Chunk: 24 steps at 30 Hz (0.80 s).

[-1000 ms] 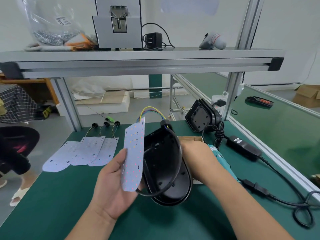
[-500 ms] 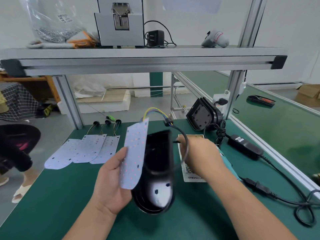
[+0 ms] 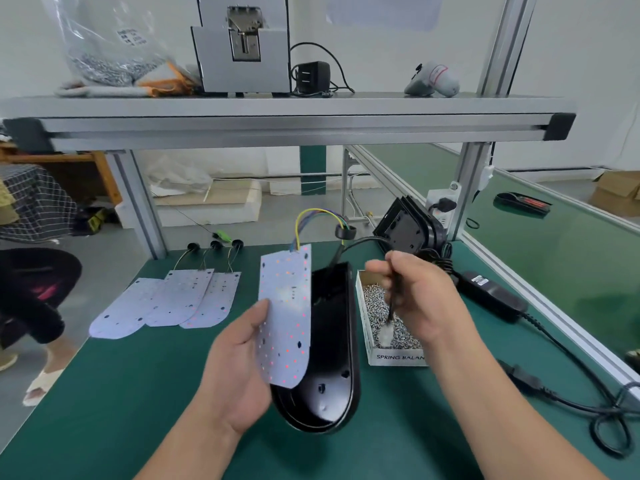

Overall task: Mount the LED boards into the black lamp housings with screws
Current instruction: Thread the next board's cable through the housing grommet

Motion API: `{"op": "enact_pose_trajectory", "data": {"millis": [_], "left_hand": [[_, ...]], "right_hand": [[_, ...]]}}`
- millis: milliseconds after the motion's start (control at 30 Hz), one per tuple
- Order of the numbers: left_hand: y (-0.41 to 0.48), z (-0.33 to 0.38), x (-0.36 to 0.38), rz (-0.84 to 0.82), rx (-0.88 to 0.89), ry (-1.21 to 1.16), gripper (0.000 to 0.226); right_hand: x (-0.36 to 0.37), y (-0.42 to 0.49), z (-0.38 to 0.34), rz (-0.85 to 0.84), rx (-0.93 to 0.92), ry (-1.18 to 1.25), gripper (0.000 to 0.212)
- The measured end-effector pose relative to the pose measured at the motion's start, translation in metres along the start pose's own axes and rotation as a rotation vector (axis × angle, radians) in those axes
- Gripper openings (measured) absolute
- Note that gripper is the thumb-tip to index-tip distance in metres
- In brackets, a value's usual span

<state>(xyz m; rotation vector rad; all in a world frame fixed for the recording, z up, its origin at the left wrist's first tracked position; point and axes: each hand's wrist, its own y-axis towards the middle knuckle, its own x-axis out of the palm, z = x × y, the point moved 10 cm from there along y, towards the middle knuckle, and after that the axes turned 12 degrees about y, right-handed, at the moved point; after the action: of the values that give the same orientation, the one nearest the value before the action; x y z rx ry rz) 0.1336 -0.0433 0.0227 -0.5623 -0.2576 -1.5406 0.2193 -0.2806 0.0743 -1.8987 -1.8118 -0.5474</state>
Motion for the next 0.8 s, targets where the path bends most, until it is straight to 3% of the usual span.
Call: {"op": "enact_pose_trajectory", "data": {"millis": [133, 300, 433, 567, 667, 733, 800], "left_hand": [[-0.001, -0.012, 0.005, 0.013, -0.024, 0.034, 0.051], [0.003, -0.008, -0.001, 0.059, 0.013, -0.049, 0.046], [0.003, -0.005, 0.001, 0.049, 0.006, -0.175, 0.047], [0.004, 0.009, -0.015, 0.102, 0.077, -0.229, 0.048], [0.007, 0.016, -0.027, 0.129, 0.086, -0.211, 0.045], [0.008, 0.018, -0.034, 0.147, 0.064, -0.159, 0.045], [0.009, 0.018, -0.034, 0.129, 0.044, -0.104, 0.044]], "right_hand": [[0.033, -0.014, 0.032, -0.122, 0.024, 0.143, 0.008], [0.042, -0.021, 0.033, -0.099, -0.057, 0.361, 0.014], [0.056, -0.030, 0.051, -0.161, 0.015, 0.392, 0.011], [0.071, -0.037, 0.070, -0.322, 0.126, 0.204, 0.016], [0.075, -0.044, 0.082, -0.489, 0.228, -0.125, 0.016], [0.065, -0.039, 0.078, -0.464, 0.223, -0.313, 0.022], [0.045, -0.026, 0.059, -0.321, 0.144, -0.541, 0.044]]}}
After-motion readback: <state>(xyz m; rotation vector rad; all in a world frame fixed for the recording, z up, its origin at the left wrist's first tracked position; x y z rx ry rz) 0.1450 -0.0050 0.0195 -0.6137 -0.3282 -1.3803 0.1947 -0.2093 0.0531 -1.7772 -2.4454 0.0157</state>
